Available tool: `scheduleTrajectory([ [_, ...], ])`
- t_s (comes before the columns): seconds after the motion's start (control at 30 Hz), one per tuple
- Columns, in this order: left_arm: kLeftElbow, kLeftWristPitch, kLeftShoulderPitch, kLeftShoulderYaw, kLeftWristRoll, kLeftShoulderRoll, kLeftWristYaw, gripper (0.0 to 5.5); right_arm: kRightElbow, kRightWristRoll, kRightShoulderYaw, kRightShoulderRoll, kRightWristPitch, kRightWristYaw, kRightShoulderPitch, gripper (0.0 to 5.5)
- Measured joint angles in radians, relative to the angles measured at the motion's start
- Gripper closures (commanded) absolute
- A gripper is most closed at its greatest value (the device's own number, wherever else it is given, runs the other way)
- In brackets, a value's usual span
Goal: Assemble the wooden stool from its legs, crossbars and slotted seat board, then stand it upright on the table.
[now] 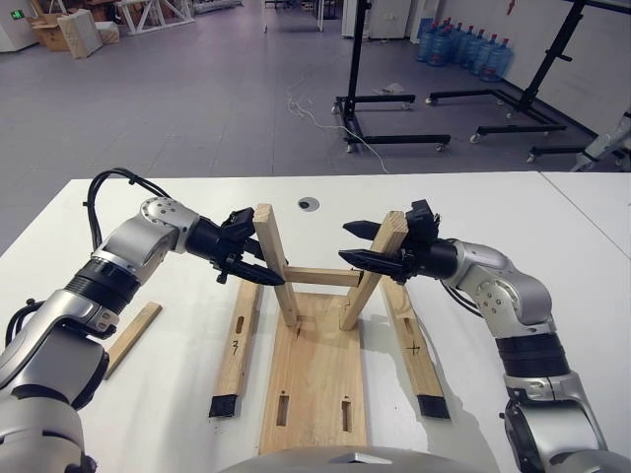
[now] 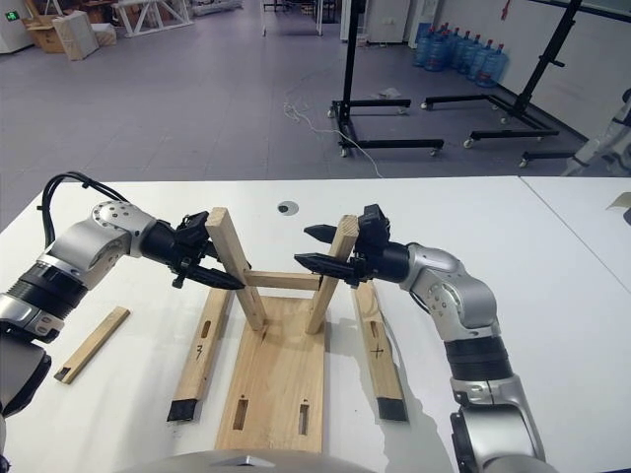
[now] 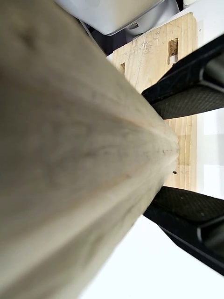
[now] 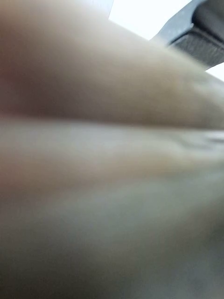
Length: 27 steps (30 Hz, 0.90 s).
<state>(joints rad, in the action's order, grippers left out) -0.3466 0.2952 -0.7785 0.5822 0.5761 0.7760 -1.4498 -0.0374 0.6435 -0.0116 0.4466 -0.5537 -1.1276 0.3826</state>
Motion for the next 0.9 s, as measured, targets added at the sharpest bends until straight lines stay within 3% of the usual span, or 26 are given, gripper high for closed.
scheduleTrajectory([
  [0.57, 0.027, 0.003, 0.002, -0.012, -0.027, -0.016, 0.025, 3.49, -0.143, 0.133, 0.161, 0.043, -0.08, 0.132, -0.075, 1.8],
  [0.63, 0.027, 0.004, 0.002, -0.013, -0.03, -0.016, 0.026, 3.05, -0.15, 0.152, 0.176, 0.044, -0.08, 0.141, -0.08, 1.8],
  [0.77, -0.013, 0.052, 0.08, 0.054, -0.286, -0.013, 0.101, 2.48, -0.187, 0.192, 0.214, 0.064, -0.1, 0.168, -0.081, 1.8],
  [0.9, -0.008, 0.066, 0.081, 0.012, -0.346, -0.027, 0.1, 1.91, -0.188, 0.194, 0.211, 0.069, -0.101, 0.182, -0.081, 1.8],
])
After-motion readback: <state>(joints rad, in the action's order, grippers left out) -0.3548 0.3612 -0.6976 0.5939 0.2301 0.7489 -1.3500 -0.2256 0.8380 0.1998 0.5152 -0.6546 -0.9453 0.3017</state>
